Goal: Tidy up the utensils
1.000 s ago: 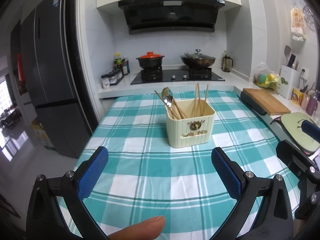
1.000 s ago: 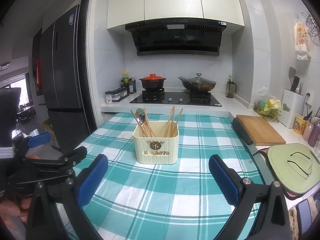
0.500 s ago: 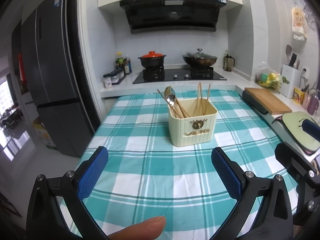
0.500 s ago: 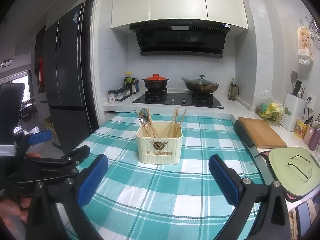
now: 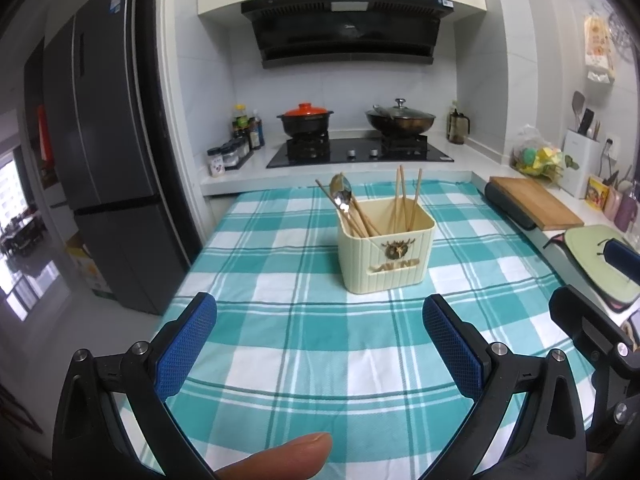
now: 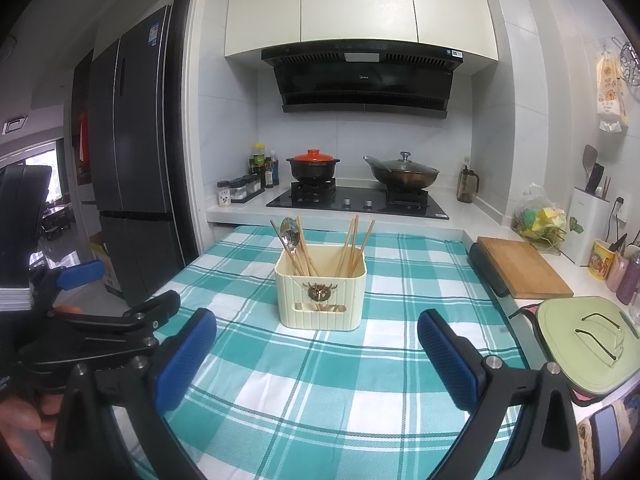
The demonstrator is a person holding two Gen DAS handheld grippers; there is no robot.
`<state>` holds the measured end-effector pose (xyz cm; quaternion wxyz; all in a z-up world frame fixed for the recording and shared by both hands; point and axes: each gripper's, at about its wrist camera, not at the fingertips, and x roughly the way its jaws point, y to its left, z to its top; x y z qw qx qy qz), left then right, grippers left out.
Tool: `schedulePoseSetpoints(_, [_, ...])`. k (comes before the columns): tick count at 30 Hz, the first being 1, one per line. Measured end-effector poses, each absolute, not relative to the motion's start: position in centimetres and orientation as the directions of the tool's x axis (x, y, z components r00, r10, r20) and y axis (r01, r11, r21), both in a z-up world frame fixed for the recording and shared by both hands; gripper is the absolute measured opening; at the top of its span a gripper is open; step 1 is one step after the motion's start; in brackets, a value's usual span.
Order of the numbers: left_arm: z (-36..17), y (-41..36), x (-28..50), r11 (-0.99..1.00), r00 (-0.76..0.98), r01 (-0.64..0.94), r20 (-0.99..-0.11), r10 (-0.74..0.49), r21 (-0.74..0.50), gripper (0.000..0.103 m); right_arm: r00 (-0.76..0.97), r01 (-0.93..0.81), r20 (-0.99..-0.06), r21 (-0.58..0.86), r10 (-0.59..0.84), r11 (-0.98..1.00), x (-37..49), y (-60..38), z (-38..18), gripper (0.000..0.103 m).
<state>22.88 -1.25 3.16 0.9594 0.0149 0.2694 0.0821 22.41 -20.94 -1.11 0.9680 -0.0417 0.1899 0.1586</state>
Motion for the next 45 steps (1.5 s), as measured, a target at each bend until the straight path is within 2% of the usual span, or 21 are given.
schedulePoseSetpoints(45, [3.53, -1.80, 22.19, 0.988, 0.851, -0.141, -0.502, 0.151, 0.059, 0.103, 0.876, -0.338, -0.374, -0.025, 0.305, 0.941, 22.13, -20.97, -0.92, 0.102])
